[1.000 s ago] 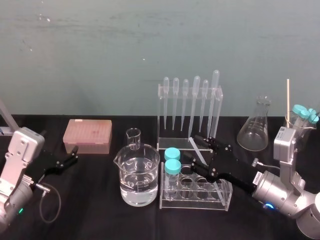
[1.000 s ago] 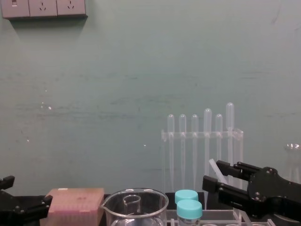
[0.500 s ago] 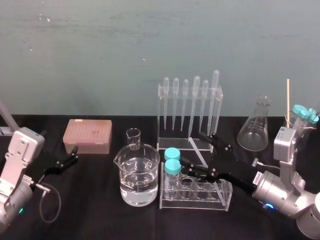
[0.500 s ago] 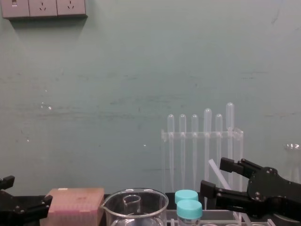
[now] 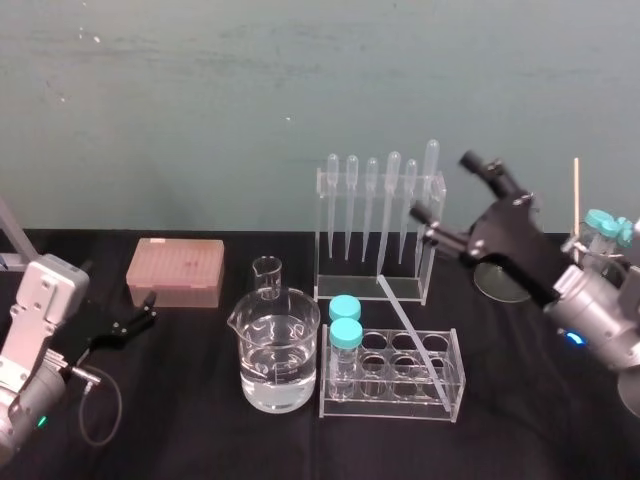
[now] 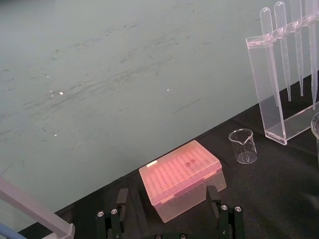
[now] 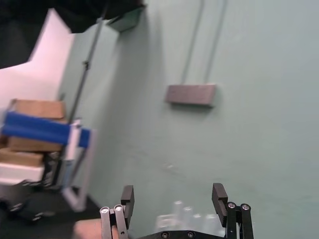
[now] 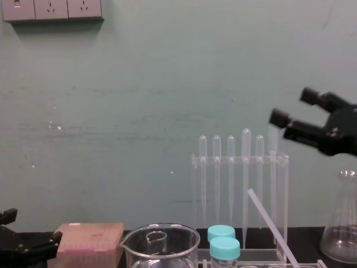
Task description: Pick up the stirring rod with one hand, then place it down.
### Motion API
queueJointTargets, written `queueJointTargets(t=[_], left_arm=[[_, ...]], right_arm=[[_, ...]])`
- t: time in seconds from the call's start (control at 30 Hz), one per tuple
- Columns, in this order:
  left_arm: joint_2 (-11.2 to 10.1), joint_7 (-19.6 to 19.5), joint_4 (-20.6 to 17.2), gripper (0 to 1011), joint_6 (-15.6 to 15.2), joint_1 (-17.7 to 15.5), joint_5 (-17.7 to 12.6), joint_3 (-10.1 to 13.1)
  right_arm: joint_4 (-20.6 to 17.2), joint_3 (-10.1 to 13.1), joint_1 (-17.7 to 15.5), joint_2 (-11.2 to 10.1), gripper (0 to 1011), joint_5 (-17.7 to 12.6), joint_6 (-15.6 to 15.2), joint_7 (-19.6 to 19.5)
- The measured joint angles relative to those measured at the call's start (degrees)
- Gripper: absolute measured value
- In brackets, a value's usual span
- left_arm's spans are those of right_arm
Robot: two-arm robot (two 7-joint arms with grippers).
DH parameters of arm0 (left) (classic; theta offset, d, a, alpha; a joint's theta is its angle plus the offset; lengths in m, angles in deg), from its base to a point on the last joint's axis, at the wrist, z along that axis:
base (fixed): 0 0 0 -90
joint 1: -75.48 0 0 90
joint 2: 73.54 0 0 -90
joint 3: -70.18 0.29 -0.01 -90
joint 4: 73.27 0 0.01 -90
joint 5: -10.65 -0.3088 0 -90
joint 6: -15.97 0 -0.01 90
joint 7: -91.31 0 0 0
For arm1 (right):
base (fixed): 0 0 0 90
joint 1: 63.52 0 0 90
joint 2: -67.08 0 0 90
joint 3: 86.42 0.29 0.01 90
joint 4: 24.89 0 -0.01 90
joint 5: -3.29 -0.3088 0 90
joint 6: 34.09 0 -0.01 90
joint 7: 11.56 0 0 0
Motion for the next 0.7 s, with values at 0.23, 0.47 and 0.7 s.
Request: queueJointTargets(t=[0.23, 0.47, 0.7], left_arm=[[0.0, 0.0, 0.0, 1000, 0.0, 0.0, 0.0, 0.0], [0.0, 0.0, 0.0, 1000, 0.0, 0.0, 0.0, 0.0], [0.0, 0.0, 0.0, 1000, 0.0, 0.0, 0.0, 0.0]], right_arm=[[-2.89, 3.6, -5.06, -0.86, 1003, -1.43, -5.31, -4.45], [-5.53, 4.74, -10.28, -1.06, 1003, -3.39, -10.76, -5.77], [-6.49, 4.02, -12.81, -1.04, 1003, -5.37, -15.74, -5.18]])
